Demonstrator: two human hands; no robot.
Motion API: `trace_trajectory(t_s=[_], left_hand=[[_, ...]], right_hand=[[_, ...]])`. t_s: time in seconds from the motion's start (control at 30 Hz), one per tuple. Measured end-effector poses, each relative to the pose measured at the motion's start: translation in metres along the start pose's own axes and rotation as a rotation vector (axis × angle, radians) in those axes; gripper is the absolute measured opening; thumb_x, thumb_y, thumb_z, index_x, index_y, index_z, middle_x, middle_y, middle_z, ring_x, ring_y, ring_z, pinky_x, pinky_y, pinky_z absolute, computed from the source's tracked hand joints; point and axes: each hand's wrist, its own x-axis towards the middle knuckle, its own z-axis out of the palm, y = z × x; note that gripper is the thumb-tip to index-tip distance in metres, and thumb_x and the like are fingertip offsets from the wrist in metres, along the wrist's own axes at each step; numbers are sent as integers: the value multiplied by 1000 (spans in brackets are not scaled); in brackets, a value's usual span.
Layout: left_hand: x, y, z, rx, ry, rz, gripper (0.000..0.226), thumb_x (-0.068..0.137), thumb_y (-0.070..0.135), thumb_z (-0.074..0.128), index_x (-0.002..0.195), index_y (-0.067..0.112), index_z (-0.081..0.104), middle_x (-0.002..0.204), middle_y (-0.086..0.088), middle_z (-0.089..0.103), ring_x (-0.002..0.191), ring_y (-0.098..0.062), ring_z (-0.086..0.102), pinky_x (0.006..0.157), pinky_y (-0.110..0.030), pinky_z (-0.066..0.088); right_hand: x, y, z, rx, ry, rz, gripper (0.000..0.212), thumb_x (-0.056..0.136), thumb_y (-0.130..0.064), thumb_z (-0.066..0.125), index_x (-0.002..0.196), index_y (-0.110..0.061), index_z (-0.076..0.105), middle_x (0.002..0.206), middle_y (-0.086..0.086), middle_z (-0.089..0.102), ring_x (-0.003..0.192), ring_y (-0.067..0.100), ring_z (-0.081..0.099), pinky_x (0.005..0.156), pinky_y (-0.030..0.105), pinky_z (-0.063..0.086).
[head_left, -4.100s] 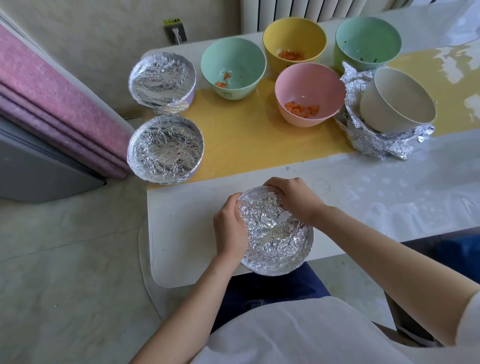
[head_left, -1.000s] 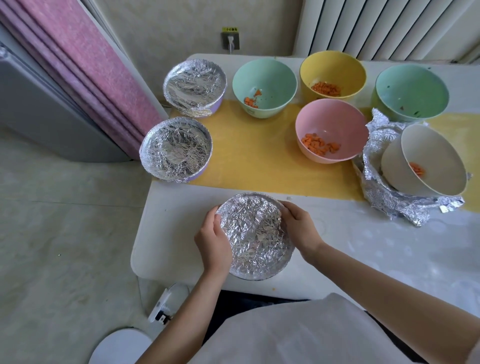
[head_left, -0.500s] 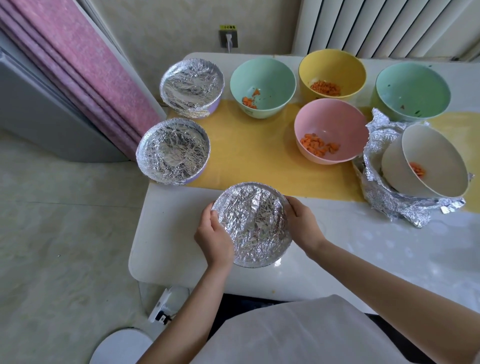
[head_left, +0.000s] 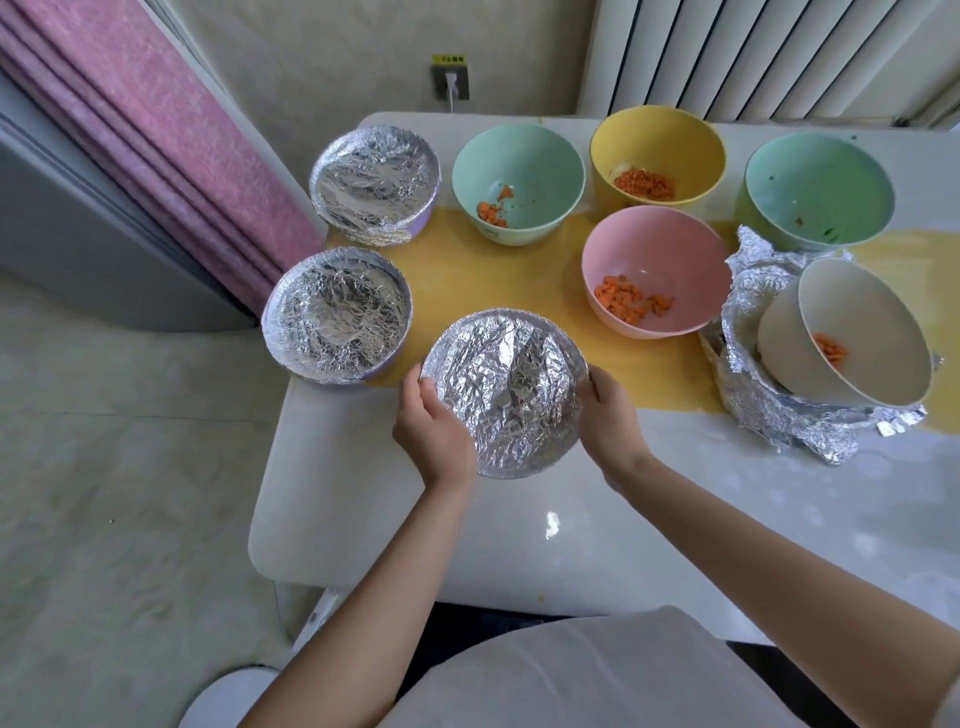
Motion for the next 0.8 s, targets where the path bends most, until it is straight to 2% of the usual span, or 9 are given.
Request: trace_trajectory(t_s=[0.07, 0.17, 0.23, 0.33, 0.43, 0.53, 0.6, 0.67, 0.8], left_hand=[[8, 1, 2, 29, -25, 32, 31, 98, 4, 38, 123, -3, 54, 109, -20, 64, 90, -19, 55, 71, -4, 31], [29, 3, 8, 118, -182, 101, 32, 100, 10, 35, 123, 0, 53, 107, -17, 63, 94, -29, 57, 71, -18, 33], [42, 4, 11, 247, -294, 177, 34, 100, 15, 34, 126, 3, 52, 117, -14, 56, 104, -29, 54, 79, -25, 37], [55, 8, 13, 421, -362, 255, 37, 99, 14, 34, 133, 5, 45, 133, -11, 41, 116, -26, 47, 85, -32, 39], [62, 9, 17, 375, -395, 263, 42, 97, 8, 38, 139, 6, 37, 142, -11, 38, 128, -24, 40, 99, -28, 33], [64, 5, 20, 292, -387, 287, 40, 94, 3, 41, 134, 3, 41, 135, -14, 46, 124, -26, 44, 98, -25, 32], [62, 2, 19, 246, -391, 278, 37, 94, 2, 41, 130, 1, 44, 130, -15, 48, 120, -27, 45, 93, -21, 32], [55, 1, 14, 226, -385, 285, 34, 94, 4, 40, 127, 3, 46, 127, -14, 48, 117, -26, 45, 90, -21, 33], [33, -7, -1, 447, -236, 678, 30, 88, 5, 44, 115, 11, 55, 111, -10, 53, 103, -26, 47, 85, -35, 36]], right_hand=[[5, -8, -2, -24, 8, -21, 29, 100, -12, 28, 78, -15, 46, 72, -2, 49, 66, 14, 42, 55, 29, 32], [25, -21, -5, -83, 20, -32, 23, 99, -16, 30, 90, -8, 50, 76, 1, 53, 67, 16, 45, 57, 30, 33], [41, -29, -7, -69, 27, 0, 23, 98, -19, 32, 107, -8, 50, 89, 5, 59, 75, 18, 51, 66, 29, 38], [58, -37, -9, -35, -7, 44, 23, 99, -19, 36, 115, -7, 47, 81, -2, 57, 68, 10, 51, 62, 29, 42], [68, -39, -8, -52, -75, 45, 29, 94, -20, 44, 119, -4, 49, 86, 2, 60, 78, 17, 56, 73, 34, 48], [73, -36, -13, -112, -143, 35, 35, 93, -28, 47, 120, -6, 49, 97, 5, 62, 86, 19, 58, 78, 35, 48], [71, -34, -19, -233, -155, -29, 43, 94, -35, 47, 125, -5, 47, 108, 6, 62, 95, 20, 58, 82, 34, 47], [62, -30, -29, -304, -103, -146, 47, 95, -35, 48, 131, -5, 43, 123, 7, 59, 110, 21, 56, 96, 39, 46], [34, -17, -64, -394, 112, -526, 26, 94, -11, 50, 119, -7, 50, 107, 4, 66, 97, 23, 62, 81, 42, 51]])
